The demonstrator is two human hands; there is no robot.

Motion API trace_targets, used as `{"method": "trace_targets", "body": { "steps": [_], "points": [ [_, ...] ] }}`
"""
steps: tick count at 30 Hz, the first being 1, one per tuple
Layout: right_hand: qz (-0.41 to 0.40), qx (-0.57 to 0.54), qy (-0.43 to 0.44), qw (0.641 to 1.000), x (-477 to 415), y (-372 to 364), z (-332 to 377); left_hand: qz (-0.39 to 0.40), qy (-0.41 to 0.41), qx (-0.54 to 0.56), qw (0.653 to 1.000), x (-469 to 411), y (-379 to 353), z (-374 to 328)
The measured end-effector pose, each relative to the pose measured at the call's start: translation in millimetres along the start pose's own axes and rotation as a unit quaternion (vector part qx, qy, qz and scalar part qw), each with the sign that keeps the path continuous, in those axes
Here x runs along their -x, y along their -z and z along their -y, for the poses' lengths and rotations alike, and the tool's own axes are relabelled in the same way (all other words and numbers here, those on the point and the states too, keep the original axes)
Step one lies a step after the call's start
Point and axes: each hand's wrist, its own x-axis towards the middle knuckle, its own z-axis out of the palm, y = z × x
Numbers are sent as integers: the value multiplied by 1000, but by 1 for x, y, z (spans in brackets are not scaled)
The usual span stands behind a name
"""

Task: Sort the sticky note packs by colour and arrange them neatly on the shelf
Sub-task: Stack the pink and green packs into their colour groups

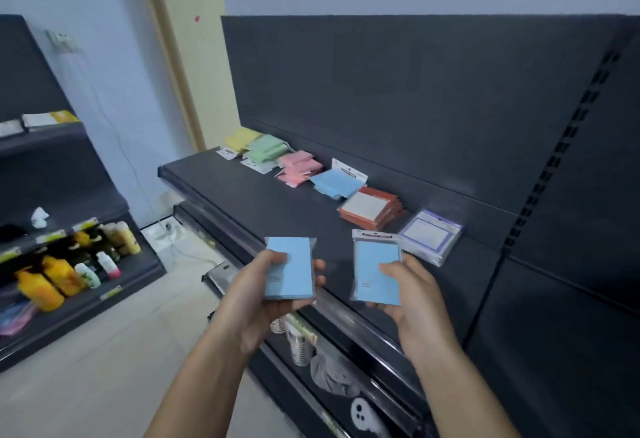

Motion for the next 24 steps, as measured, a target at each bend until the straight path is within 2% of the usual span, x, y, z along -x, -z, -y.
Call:
{"method": "trace_targets", "body": {
  "steps": [5,7,11,16,20,24],
  "points": [
    [0,-11,-1,1000,-13,-71,-20,-48,-13,0,999,-9,61,-35],
    [2,-6,-2,1000,-19,-89,-24,-79,-9,-9,997,-18,71,-43],
    [-8,4,18,1000,-40,-113,-28,-88,1,-29,996,-45,77,-52],
    [-49,74,75,993,-88,-125,-29,-50,16,-64,997,-97,72,-64],
    [-96,150,112,978,-139,-125,-26,-17,-8,-158,987,-151,62,-72],
    [-160,204,151,954,-198,-124,-15,-2,-35,-178,983,-214,40,-86]
  ]
}}
